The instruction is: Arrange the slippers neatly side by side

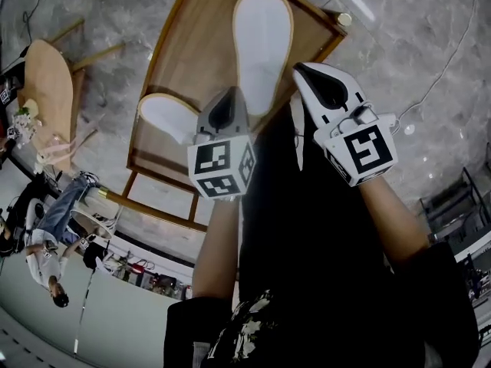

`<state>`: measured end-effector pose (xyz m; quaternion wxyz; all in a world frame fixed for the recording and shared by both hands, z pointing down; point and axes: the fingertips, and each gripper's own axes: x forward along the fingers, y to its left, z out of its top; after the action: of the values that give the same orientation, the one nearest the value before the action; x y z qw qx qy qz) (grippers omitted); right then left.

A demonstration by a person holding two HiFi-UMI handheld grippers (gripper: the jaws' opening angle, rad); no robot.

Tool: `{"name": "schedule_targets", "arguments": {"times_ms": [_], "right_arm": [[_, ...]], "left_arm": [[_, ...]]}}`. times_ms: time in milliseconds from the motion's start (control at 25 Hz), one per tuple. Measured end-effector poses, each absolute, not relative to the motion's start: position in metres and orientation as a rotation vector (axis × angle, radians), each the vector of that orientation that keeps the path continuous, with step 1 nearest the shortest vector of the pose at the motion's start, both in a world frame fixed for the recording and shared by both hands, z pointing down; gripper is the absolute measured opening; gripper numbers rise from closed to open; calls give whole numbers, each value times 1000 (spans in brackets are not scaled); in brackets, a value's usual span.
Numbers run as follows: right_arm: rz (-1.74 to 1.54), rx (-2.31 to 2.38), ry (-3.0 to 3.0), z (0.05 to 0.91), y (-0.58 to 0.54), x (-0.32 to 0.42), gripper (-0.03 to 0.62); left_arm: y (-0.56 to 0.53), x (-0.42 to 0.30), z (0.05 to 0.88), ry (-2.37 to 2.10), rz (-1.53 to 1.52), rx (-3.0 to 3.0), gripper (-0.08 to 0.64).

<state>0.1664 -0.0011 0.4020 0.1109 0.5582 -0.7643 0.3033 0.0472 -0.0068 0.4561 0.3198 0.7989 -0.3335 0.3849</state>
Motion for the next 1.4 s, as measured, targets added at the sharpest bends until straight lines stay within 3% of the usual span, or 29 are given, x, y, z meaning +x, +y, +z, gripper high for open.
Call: {"name": "schedule_targets", "arguments": {"times_ms": [80, 200, 320, 680, 960, 1080, 1400], "right_arm": [[956, 1673, -2246, 404, -3, 168, 7], [1044, 1717, -2221, 413, -7, 166, 106], [1106, 1745, -2193, 421, -13, 162, 133], [1290, 1757, -2147, 447, -23, 150, 131], [1318, 1711, -2078, 454, -29, 140, 70], [1347, 1697, -2034, 458, -31, 140, 14], [1185, 1656, -2136, 420, -43, 129, 8]], "left_arm": [[-5, 54, 462, -844, 1114, 2144, 3], [4, 52, 474, -775, 1219, 2144, 3], [12, 47, 487, -741, 1201, 2069, 3], [16, 53, 493, -704, 1129, 2073, 3], [15, 53, 493, -699, 1088, 2090, 3], [15, 55, 492, -699, 1072, 2092, 3], [13, 48, 466, -718, 926, 2114, 3]]}}
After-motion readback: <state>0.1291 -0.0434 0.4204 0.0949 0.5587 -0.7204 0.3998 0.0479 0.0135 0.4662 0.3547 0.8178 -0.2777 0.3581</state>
